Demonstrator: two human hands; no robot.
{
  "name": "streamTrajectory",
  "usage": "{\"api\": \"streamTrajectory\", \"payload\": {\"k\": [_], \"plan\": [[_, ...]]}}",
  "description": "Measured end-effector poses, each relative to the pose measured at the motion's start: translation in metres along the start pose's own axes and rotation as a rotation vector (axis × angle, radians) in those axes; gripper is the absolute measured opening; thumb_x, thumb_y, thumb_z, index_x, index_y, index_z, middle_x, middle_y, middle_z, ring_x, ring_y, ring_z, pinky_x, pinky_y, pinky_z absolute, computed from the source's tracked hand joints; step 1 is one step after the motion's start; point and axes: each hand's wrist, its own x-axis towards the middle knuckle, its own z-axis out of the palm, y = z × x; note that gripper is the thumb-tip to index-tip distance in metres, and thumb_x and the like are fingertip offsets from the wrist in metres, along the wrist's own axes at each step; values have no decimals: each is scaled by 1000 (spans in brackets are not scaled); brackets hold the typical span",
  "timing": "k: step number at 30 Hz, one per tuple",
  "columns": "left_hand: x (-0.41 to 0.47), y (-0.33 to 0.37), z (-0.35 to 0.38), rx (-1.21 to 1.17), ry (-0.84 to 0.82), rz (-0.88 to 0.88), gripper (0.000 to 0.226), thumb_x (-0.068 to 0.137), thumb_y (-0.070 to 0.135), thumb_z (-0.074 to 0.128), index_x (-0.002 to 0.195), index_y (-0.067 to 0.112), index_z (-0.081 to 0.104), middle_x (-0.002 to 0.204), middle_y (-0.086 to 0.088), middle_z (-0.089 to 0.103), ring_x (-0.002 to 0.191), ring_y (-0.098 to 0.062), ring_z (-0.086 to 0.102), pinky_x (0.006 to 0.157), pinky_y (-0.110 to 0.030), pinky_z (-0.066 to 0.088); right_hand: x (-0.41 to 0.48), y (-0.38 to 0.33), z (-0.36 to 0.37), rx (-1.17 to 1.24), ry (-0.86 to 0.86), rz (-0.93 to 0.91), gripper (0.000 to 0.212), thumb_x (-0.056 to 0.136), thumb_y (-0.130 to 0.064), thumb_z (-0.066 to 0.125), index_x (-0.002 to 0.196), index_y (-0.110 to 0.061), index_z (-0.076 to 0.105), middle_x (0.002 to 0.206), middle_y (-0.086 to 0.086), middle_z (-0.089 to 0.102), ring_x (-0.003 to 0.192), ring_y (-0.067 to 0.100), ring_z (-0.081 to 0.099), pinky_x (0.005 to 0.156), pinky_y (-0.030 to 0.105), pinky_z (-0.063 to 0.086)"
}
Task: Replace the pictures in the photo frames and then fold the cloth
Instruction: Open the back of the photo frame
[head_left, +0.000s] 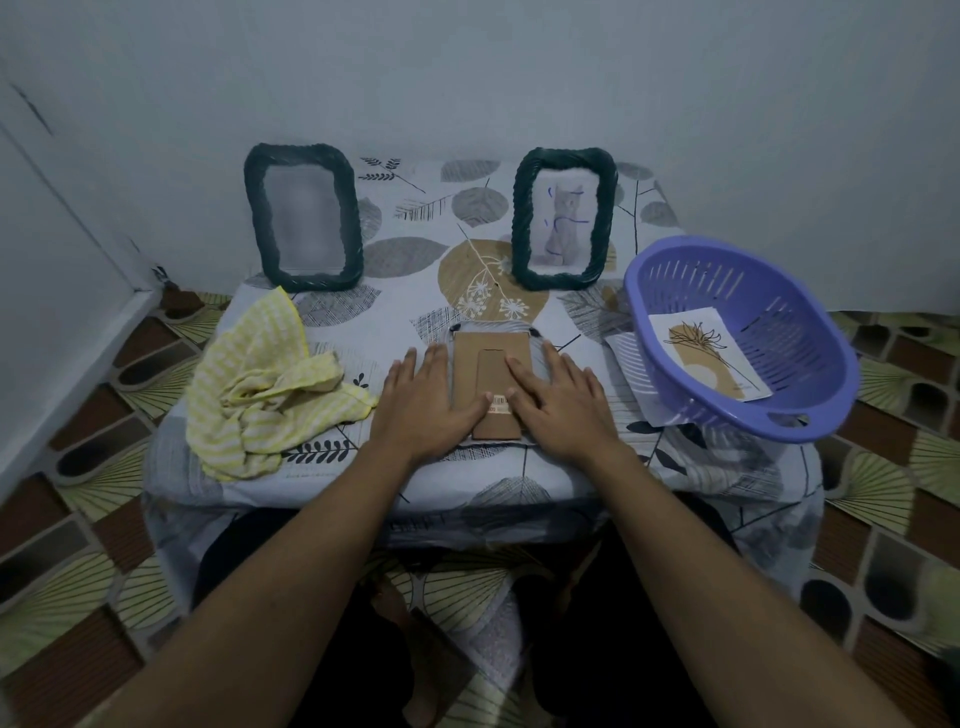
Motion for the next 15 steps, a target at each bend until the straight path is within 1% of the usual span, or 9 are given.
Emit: {"api": "streamTrajectory", "payload": {"k": [4,6,7,9,10,11,12,13,15], "plan": [[0,-1,0,4,1,7,96,91,73,38,158,11,12,166,-6,15,153,-26,8,123,-42,3,1,1,-4,96,-11,4,55,102,-57,31,155,-47,19,168,-2,0,154,20,2,124,44,-2],[1,-1,0,8,14,9,97,90,75,38,158,11,13,165,-6,17,153,-27,9,123,-43,4,0,-1,-14,278,-12,18,57,104,-39,44,157,-28,26,167,1,12,153,21,11,124,39,5],[1,-2,0,11,15,7,98,89,75,38,158,11,13,165,-7,17,152,-27,10,123,-43,4,-1,-2,-23,402,-10,35,57,103,-26,49,156,-17,30,164,5,22,151,22,20,122,32,12],[2,-3,1,12,10,5,98,89,76,39,158,10,13,165,-7,18,152,-27,10,123,-42,5,-5,-1,-37,529,-8,78,52,100,-8,51,150,-5,36,151,10,42,140,23,37,102,15,26],[2,-3,2,14,10,5,98,89,76,38,158,10,13,165,-8,19,152,-27,11,123,-43,5,-8,0,-41,515,-12,94,53,99,-8,52,149,-4,37,146,9,45,138,24,39,97,14,28],[2,-3,2,18,12,6,99,88,76,38,157,10,13,165,-8,19,152,-27,11,123,-43,5,-8,2,-42,470,-11,111,57,98,-13,55,151,-6,34,149,8,44,139,25,39,102,18,29],[2,-4,2,20,13,6,99,88,76,38,157,10,14,165,-8,19,152,-28,11,123,-43,5,-8,4,-43,404,-17,128,64,96,-22,59,152,-9,31,152,7,42,141,28,36,111,28,29],[2,-3,1,20,13,6,99,89,76,39,157,10,14,165,-8,19,152,-28,11,123,-43,5,-9,6,-42,319,-34,156,69,93,-32,62,152,-12,32,153,7,42,142,30,35,114,39,29],[2,-2,1,15,14,5,98,89,75,40,157,10,14,165,-8,19,152,-27,11,123,-43,5,-12,6,-41,158,-74,192,67,89,-46,64,146,-19,41,150,5,44,140,31,34,110,47,27]]}}
